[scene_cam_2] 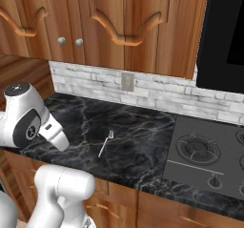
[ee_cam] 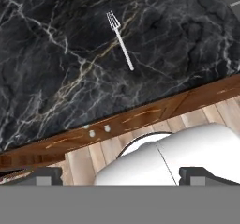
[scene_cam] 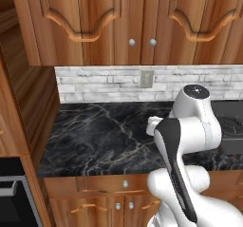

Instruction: Take the fork and place it on the left side of the plate. Then take the spoon and place it on the right side of the plate. Make sure they're directly next to the plate.

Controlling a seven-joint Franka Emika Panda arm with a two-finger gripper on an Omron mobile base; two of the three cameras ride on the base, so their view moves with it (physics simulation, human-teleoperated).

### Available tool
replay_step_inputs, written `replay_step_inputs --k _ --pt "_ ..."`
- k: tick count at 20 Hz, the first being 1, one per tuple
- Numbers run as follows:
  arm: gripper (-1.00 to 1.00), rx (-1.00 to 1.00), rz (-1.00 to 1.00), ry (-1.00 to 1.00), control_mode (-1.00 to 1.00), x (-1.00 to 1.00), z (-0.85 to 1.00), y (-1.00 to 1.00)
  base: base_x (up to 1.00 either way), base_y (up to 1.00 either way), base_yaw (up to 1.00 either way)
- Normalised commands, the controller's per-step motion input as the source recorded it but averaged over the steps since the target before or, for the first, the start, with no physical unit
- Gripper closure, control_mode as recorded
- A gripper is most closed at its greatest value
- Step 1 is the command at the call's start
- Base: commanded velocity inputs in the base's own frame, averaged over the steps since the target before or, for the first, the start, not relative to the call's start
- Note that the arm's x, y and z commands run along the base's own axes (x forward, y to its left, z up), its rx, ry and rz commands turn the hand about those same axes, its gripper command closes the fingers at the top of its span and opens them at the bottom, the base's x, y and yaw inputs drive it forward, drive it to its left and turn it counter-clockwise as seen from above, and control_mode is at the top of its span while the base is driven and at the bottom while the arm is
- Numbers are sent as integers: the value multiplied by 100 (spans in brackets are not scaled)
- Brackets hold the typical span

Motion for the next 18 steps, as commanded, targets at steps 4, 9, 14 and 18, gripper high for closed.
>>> replay_step_inputs --k 4,9,14,18 --pt "-100 -15 0 0 -100 6 -48 -22 0 0 0" --pt "-100 -10 6 -1 -100 27 -44 -39 0 0 0" --pt "-100 -4 9 0 -100 39 -51 -38 0 0 0" --pt "-100 -2 5 0 -100 47 -55 -18 0 0 0"
